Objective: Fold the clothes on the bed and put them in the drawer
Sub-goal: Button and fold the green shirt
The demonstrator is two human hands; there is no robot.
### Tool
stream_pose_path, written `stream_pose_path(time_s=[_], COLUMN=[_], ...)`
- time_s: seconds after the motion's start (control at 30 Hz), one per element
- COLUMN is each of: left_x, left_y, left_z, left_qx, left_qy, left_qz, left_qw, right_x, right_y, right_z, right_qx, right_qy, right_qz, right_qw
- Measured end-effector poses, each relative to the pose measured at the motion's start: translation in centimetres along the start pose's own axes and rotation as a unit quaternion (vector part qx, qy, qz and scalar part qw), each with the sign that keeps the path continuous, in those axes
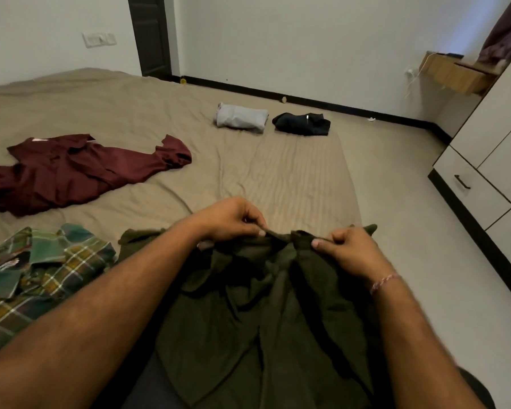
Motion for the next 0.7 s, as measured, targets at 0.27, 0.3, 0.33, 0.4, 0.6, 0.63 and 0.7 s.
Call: stream_pose_path(time_s=[0.27,0.3,0.33,0.4,0.6,0.63,0.7], left_x=[6.1,4.8,3.6,0.8,-6.0,-6.5,-7.4], left_y=[5.9,4.9,3.4,-0.7,-10.5,-10.9,-11.5], left_z=[8.4,8.6,8.3,5.8,-1.1,-0.9,0.4], left_qx=[0.098,0.097,0.101,0.149,0.046,0.005,-0.056], left_qy=[-0.111,-0.136,-0.154,-0.137,0.089,0.090,0.086], left_qz=[0.486,0.503,0.502,0.452,0.253,0.249,0.249], left_qw=[0.861,0.848,0.845,0.869,0.962,0.964,0.963], right_x=[3.3,2.1,1.2,-0.2,-5.6,-6.2,-7.2], right_y=[6.5,5.9,4.9,1.6,-7.7,-7.9,-7.6], right_z=[-9.7,-9.4,-8.4,-5.1,3.6,4.0,3.9], right_qx=[0.054,0.034,0.008,-0.064,-0.091,-0.044,0.051], right_qy=[0.228,0.271,0.302,0.310,0.042,0.011,-0.028], right_qz=[0.448,0.464,0.466,0.413,0.129,0.120,0.125], right_qw=[0.863,0.843,0.832,0.854,0.987,0.992,0.990])
Point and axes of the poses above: each hand's wrist, its own x-axis towards the middle knuckle, its own y-axis out of the back of the hand, z = x × y, the point moved 2 cm from there along x, towards the middle knuckle, and after that the axes turned 6 degrees about z, right-handed, at the moved point
